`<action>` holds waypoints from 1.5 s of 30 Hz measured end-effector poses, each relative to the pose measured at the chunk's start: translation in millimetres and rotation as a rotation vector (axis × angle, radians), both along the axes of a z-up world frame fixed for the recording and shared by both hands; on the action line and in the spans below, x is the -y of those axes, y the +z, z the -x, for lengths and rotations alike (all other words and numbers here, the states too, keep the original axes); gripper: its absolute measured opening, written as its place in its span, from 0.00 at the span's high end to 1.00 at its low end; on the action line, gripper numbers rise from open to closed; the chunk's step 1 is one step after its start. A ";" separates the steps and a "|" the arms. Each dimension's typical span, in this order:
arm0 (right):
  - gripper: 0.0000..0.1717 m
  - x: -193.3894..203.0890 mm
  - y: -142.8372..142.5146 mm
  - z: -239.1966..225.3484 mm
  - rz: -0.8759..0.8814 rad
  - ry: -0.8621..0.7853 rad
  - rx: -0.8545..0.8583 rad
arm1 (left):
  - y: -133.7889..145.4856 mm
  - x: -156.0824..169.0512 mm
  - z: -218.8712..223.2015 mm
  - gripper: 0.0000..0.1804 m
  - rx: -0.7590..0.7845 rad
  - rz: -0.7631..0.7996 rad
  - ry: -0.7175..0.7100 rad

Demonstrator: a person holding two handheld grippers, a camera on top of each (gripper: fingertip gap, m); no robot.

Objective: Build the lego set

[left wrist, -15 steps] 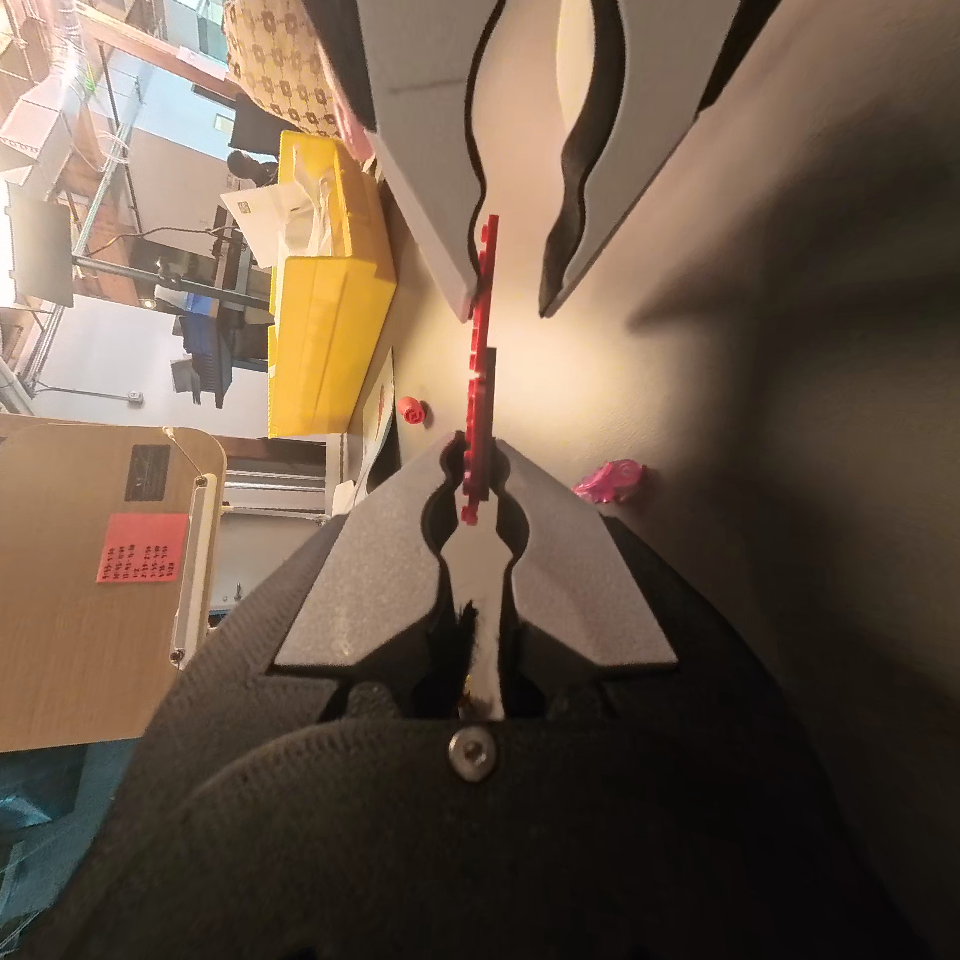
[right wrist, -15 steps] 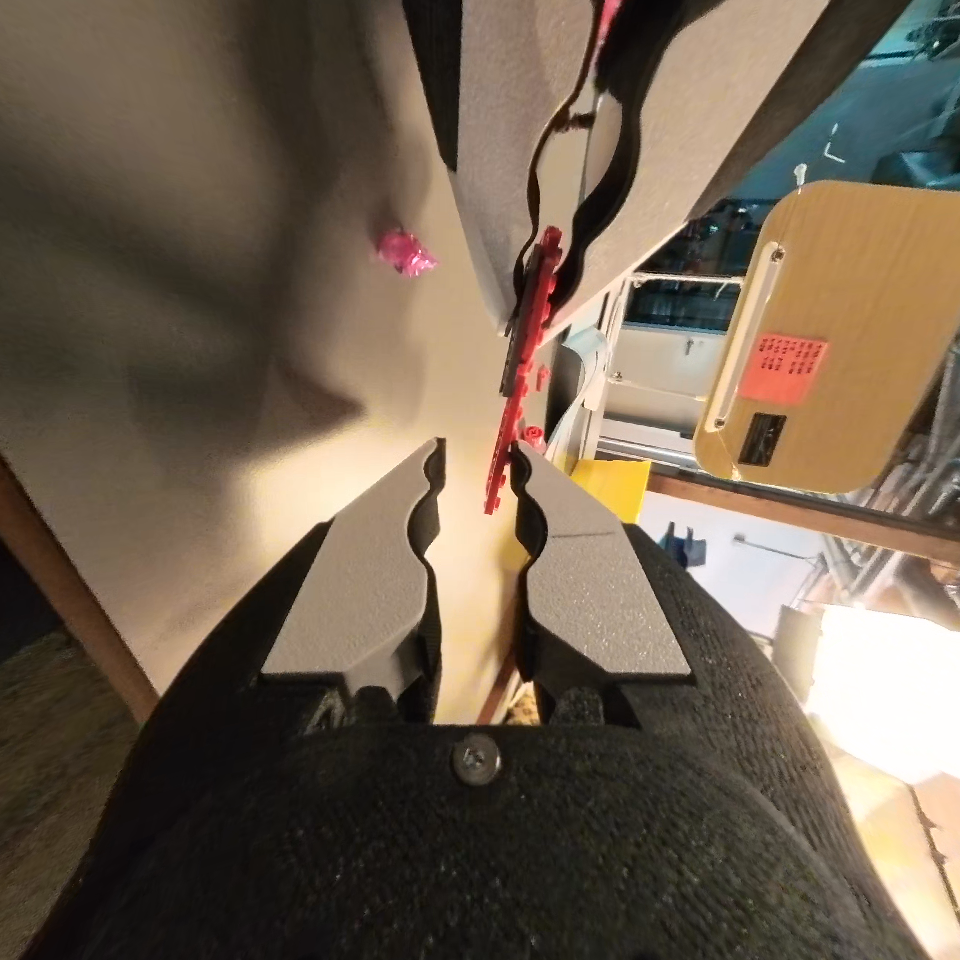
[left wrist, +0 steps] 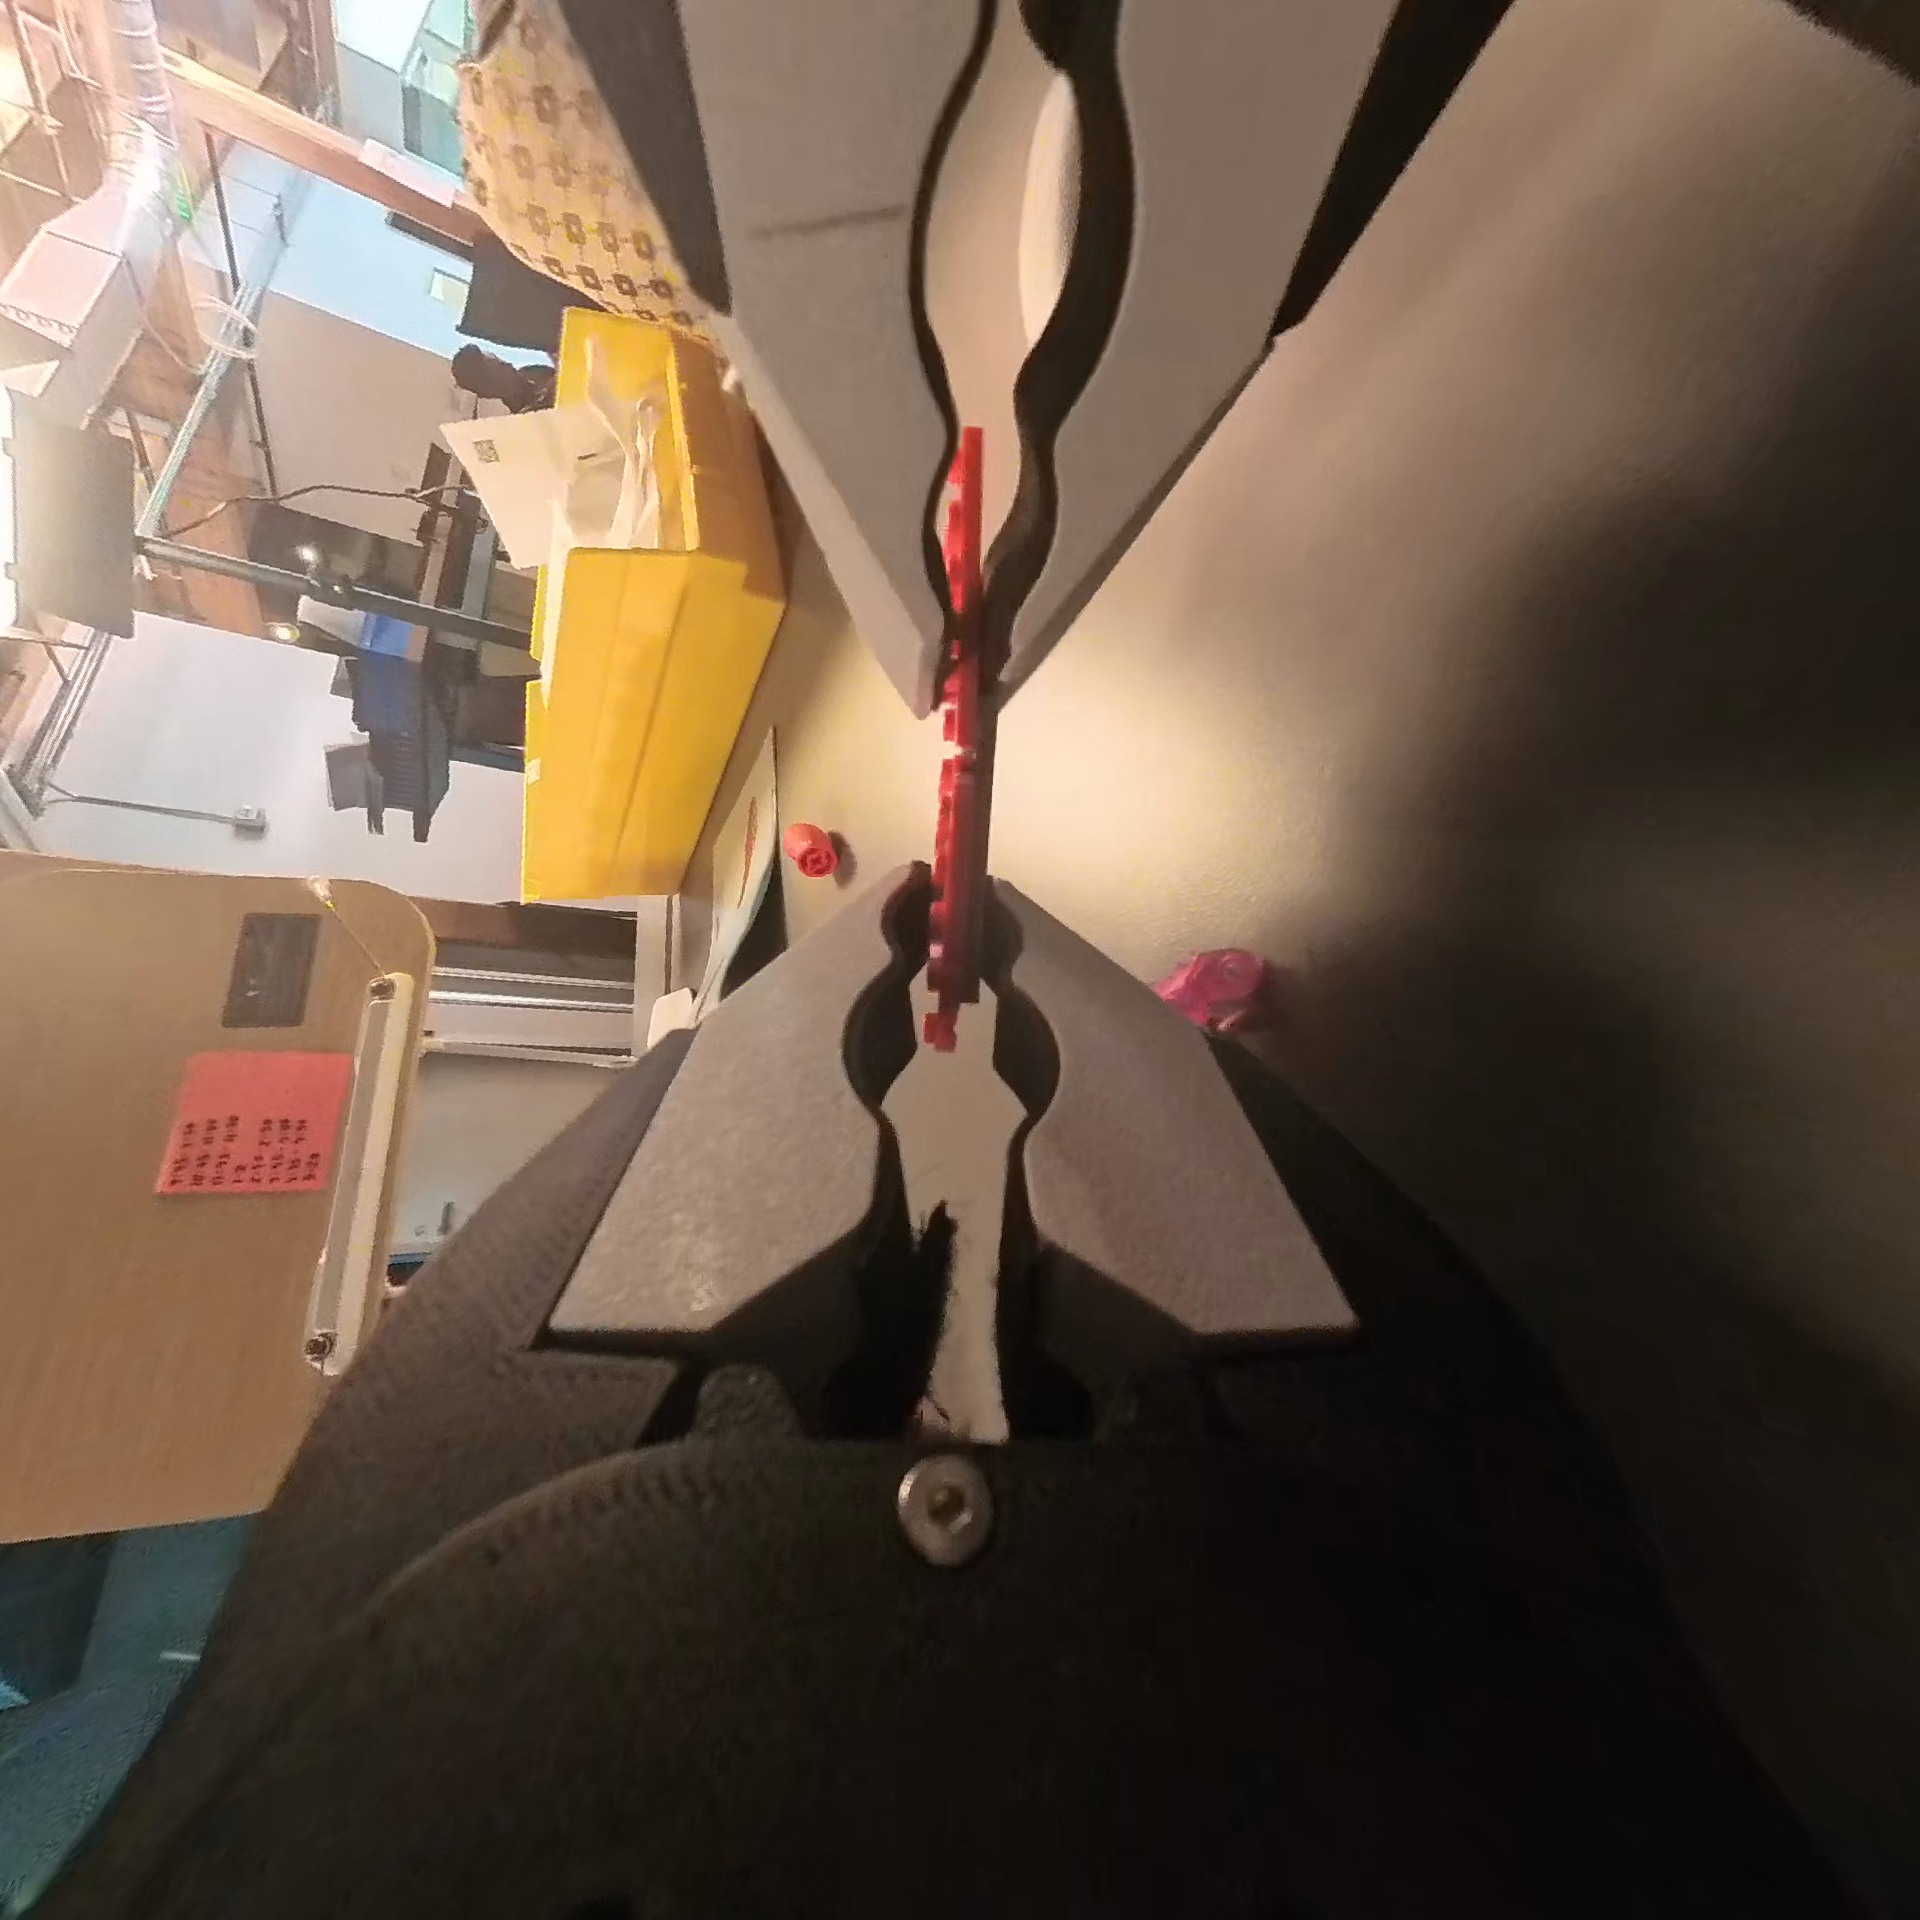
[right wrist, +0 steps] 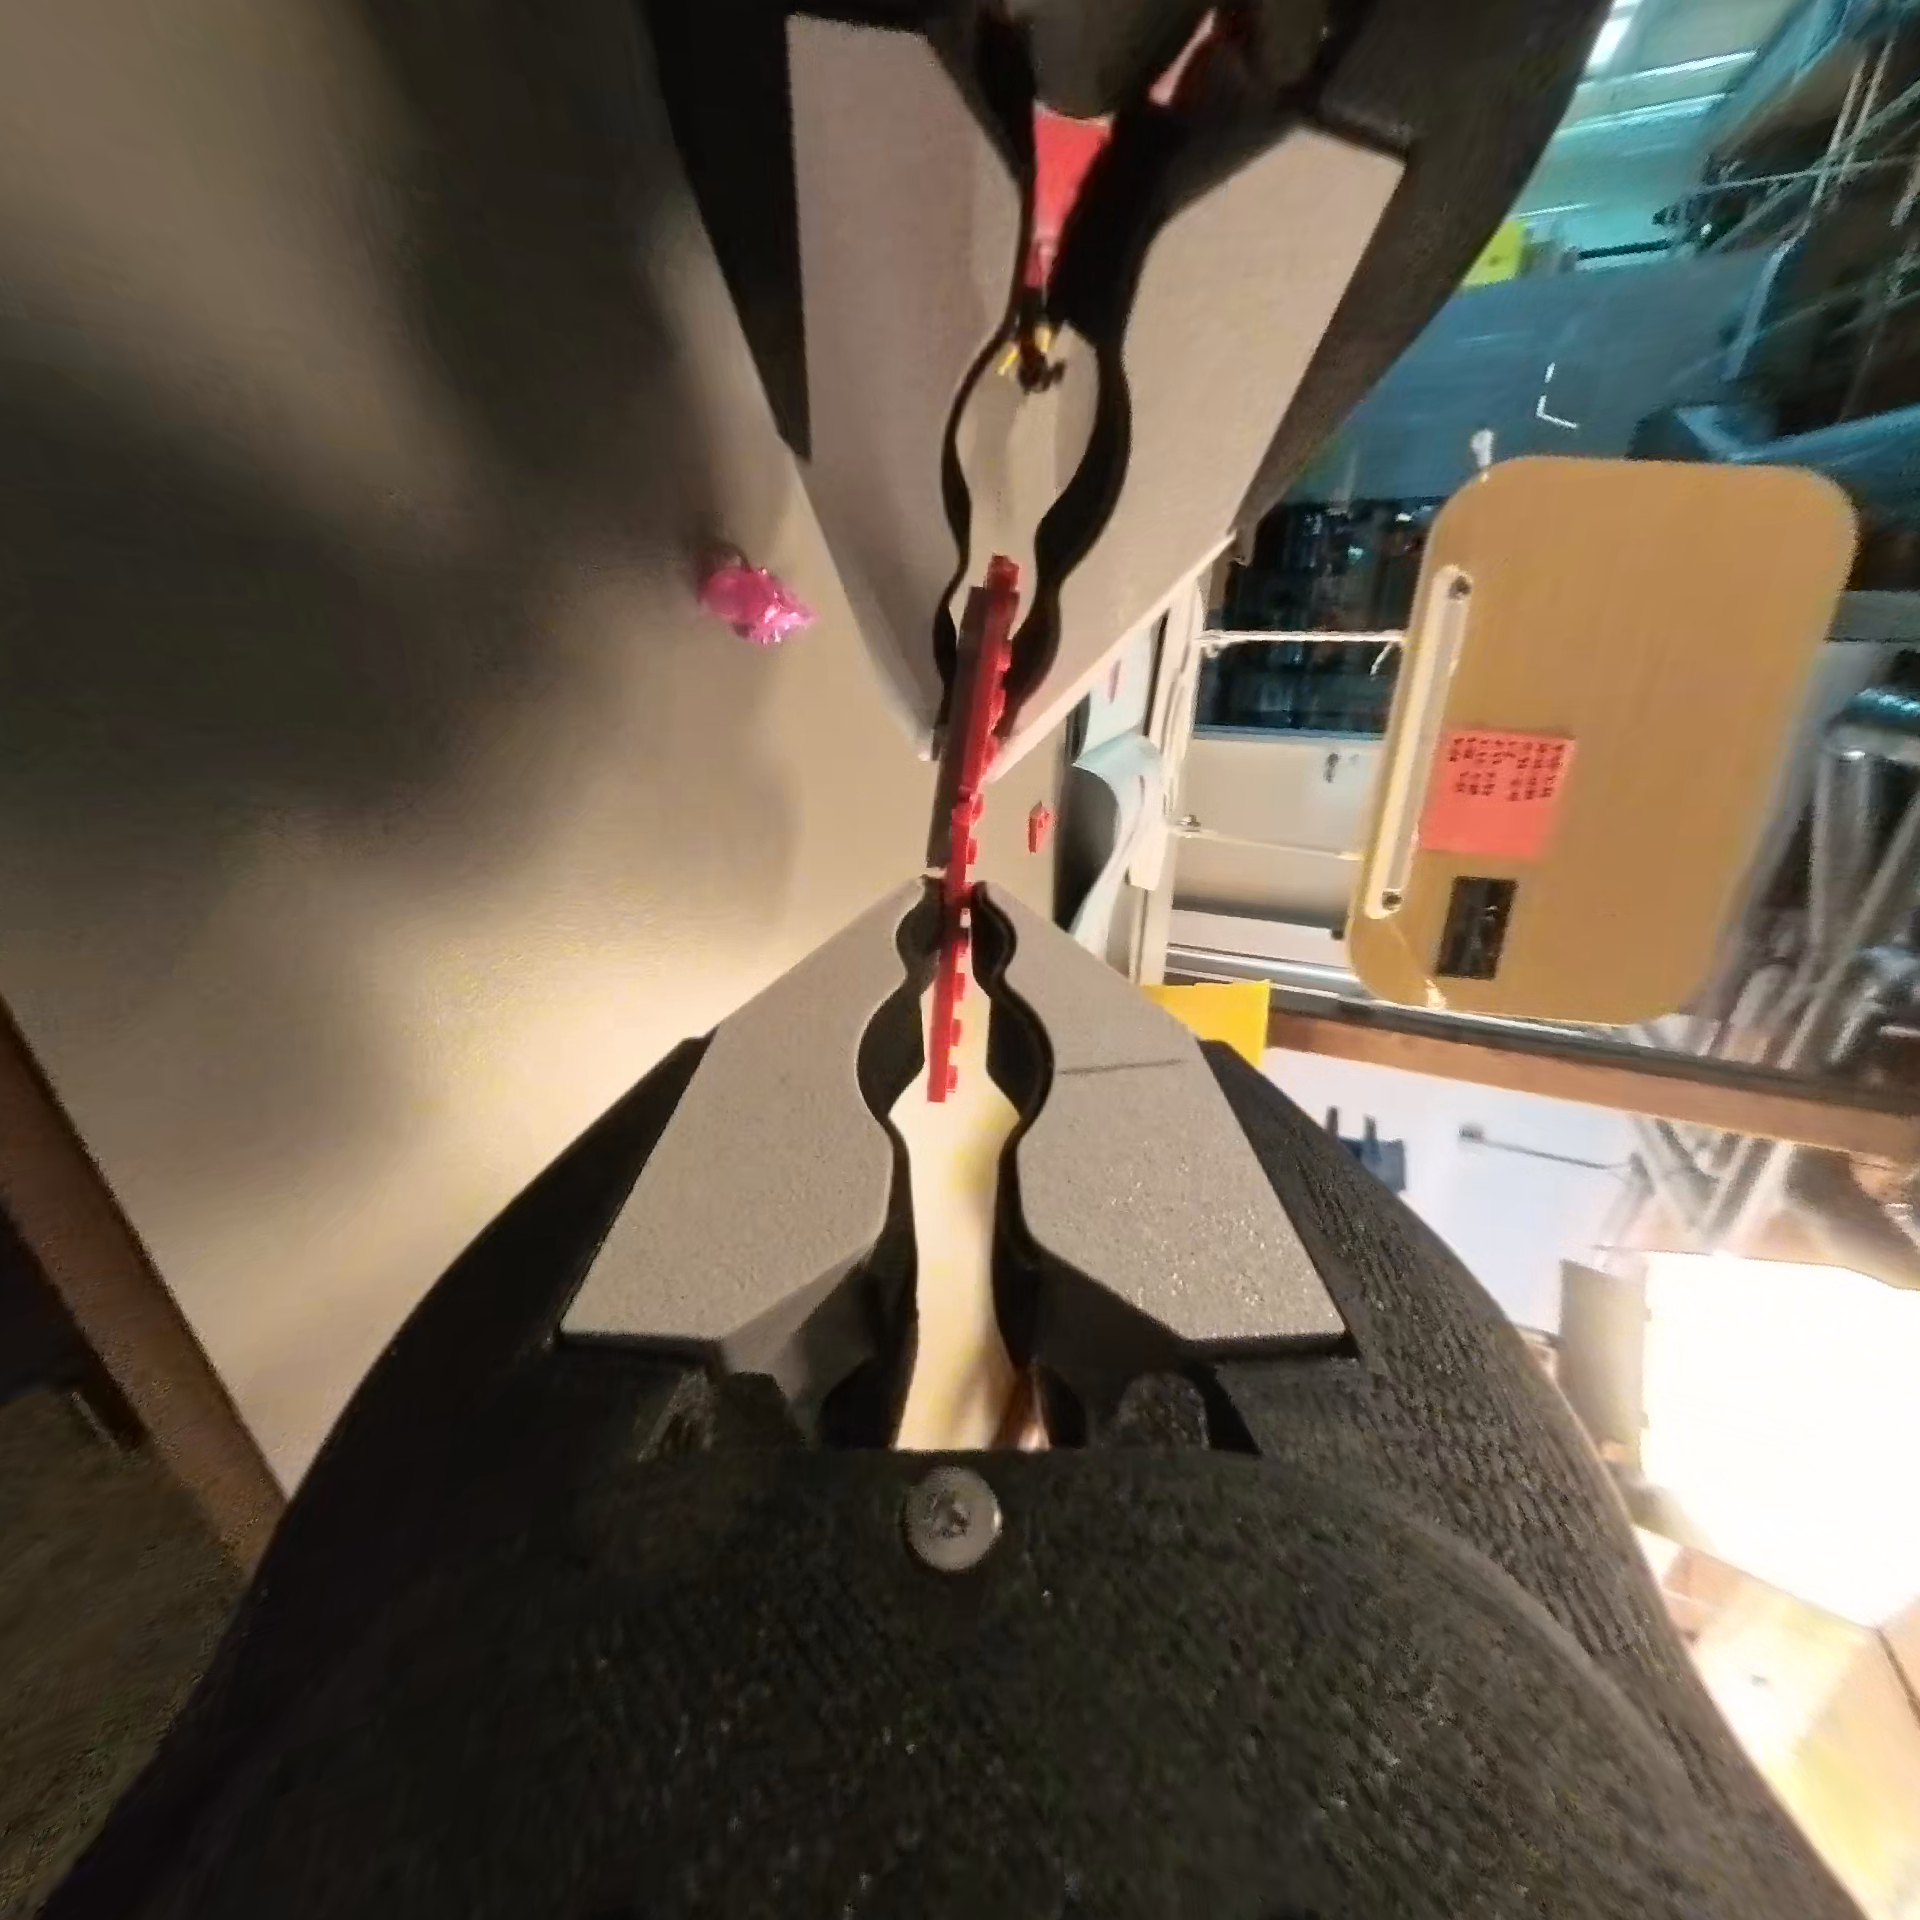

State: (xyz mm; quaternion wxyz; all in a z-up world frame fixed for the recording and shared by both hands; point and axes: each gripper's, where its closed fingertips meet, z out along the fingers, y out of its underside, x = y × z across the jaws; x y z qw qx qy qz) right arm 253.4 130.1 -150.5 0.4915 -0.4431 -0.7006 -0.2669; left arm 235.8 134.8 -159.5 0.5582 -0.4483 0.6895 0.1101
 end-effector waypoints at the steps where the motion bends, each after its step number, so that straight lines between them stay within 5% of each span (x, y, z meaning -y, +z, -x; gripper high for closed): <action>1: 0.99 0.3 1.6 0.1 -0.010 0.000 0.001 | 1.4 0.1 -0.2 0.97 0.013 0.010 0.002; 8: 0.99 8.5 -1.3 5.9 -0.097 0.098 0.125 | -1.6 0.0 0.1 0.95 0.009 0.031 0.007; 14: 0.99 -0.9 6.4 1.7 0.073 -0.052 -0.094 | 1.5 -1.8 1.3 0.96 0.029 0.038 0.014; 20: 0.99 -4.6 -0.3 1.5 0.137 -0.123 -0.096 | -1.8 -3.0 2.5 0.97 0.011 0.041 0.029; 28: 0.86 -0.2 -7.0 2.9 0.170 -0.075 -0.048 | 0.5 -5.4 3.9 0.97 0.024 0.053 0.048; 45: 0.97 -1.2 -4.7 2.8 0.078 -0.023 0.051 | -6.6 -1.8 0.5 0.97 -0.018 0.053 0.012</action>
